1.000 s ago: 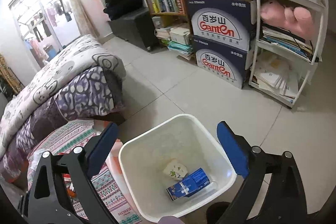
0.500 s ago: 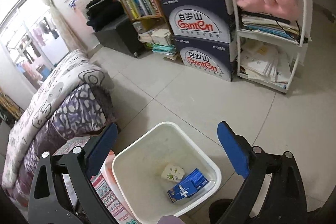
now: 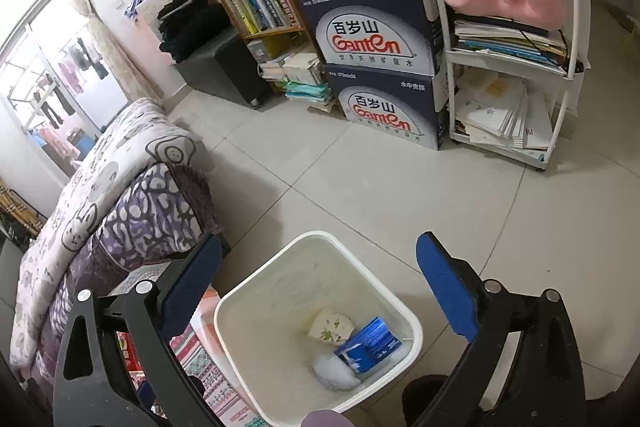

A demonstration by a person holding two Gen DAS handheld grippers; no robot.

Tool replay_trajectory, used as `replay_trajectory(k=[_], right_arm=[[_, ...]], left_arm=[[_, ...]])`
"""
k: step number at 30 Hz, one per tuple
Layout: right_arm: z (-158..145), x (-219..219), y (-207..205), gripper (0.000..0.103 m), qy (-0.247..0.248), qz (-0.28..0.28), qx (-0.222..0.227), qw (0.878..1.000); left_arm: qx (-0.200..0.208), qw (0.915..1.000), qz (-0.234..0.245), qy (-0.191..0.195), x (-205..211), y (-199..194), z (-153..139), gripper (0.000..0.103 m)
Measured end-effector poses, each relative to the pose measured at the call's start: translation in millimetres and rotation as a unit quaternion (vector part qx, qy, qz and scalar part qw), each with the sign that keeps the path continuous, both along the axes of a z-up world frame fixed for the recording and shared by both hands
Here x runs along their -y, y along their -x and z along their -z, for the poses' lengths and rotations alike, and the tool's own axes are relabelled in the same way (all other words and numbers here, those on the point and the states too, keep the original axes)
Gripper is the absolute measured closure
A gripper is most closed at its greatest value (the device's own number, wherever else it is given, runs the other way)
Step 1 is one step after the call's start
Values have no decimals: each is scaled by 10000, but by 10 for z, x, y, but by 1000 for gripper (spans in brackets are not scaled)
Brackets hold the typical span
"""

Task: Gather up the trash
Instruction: 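Lower the crumpled blue paper into the wastebasket and open the left tool, then grasp the rolled white diaper with the left tool while the right tool grasps the pink foam strip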

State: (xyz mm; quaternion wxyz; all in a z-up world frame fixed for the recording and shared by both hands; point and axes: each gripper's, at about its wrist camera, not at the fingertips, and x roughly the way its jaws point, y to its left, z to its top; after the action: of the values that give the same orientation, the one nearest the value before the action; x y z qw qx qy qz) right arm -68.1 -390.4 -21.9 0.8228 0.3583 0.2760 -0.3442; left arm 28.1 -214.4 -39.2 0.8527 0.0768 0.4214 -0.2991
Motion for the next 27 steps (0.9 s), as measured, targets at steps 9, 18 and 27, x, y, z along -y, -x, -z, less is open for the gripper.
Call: replay_trajectory(k=[9,18,27], right_arm=[[79,-288,-269,8,-117,-547,-239,9981],[168,-743,-606,8,-112,-1220,-506,9912],[281,-1256,-925,8,-8,-1855,-806,9793]], left_arm=[[47,9975,-511,-493,-368,-205,133,23],[-39,9851,-1343,-1074,-1057,-505,313,23],[-58,9682,-2021,-1471,-1749,-708,365,23]])
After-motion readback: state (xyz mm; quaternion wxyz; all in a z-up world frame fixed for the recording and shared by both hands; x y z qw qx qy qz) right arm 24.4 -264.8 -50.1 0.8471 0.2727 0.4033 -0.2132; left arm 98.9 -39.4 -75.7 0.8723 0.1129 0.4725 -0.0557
